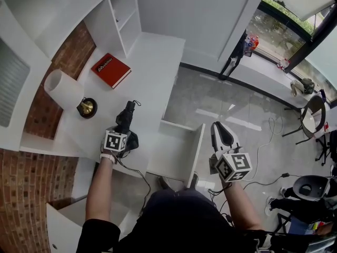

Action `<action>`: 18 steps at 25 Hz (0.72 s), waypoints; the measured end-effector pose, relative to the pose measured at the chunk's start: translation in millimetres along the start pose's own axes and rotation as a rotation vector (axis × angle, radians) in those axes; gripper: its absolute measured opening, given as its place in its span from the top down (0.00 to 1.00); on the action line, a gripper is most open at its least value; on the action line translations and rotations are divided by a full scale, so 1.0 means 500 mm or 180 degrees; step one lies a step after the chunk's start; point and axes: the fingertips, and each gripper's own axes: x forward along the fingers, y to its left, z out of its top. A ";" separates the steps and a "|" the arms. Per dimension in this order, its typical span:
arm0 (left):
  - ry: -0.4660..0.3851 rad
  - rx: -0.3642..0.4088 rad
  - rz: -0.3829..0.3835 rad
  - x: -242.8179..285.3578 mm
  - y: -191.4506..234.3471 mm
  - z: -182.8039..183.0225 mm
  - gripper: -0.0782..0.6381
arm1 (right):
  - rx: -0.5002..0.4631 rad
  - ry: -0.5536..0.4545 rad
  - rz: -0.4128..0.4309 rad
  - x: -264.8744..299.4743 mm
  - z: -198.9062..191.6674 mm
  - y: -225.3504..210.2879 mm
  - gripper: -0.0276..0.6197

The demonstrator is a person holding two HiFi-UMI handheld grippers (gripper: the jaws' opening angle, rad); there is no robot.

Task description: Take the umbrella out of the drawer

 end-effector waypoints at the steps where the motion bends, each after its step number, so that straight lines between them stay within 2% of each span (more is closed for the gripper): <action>1: 0.0048 0.0048 0.0024 0.005 0.008 -0.004 0.51 | -0.0031 0.0002 -0.0011 0.002 -0.001 0.002 0.90; 3: 0.0153 0.0105 0.0028 0.018 0.018 -0.017 0.51 | -0.0097 0.0002 -0.0024 0.006 -0.002 0.007 0.90; 8: 0.0428 0.0046 -0.0030 0.057 0.022 -0.061 0.51 | -0.0058 0.0017 -0.0027 0.012 -0.011 0.017 0.90; 15: 0.0501 0.0081 0.0015 0.076 0.024 -0.063 0.50 | -0.0059 0.0049 -0.0040 0.014 -0.014 0.010 0.90; 18: 0.0560 0.0068 0.0137 0.081 0.030 -0.064 0.49 | -0.0050 0.0068 -0.0034 0.015 -0.020 0.006 0.90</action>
